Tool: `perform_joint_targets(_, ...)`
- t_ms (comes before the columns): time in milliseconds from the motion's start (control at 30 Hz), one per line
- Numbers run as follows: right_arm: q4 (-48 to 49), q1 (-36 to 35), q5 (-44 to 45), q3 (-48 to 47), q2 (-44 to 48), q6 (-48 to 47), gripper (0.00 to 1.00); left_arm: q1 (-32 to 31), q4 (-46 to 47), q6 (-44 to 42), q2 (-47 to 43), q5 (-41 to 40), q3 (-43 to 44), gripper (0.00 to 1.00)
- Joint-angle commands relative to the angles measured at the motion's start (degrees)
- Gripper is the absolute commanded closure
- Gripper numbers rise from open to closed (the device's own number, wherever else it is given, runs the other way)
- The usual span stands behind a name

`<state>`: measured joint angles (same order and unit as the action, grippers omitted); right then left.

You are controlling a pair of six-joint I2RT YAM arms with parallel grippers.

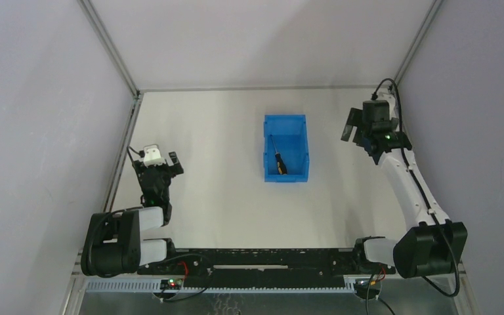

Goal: Put the screwdriver in the bin

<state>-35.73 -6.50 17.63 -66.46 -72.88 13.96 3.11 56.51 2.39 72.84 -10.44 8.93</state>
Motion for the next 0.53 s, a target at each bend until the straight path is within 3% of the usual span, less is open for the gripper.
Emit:
perform_joint_targets(0, 4.08, 2.87, -2.01, 2.43, 4.50, -4.64, 0.00, -0.24, 3.87, -1.14, -0.72, -0.67, 2.20, 0.00)
perform_joint_targets(500, 11.42, 3.16, -2.97, 9.19, 7.57, -5.52, 0.00, -0.22, 3.85, -1.12, -0.68, -0.64, 2.18, 0.00)
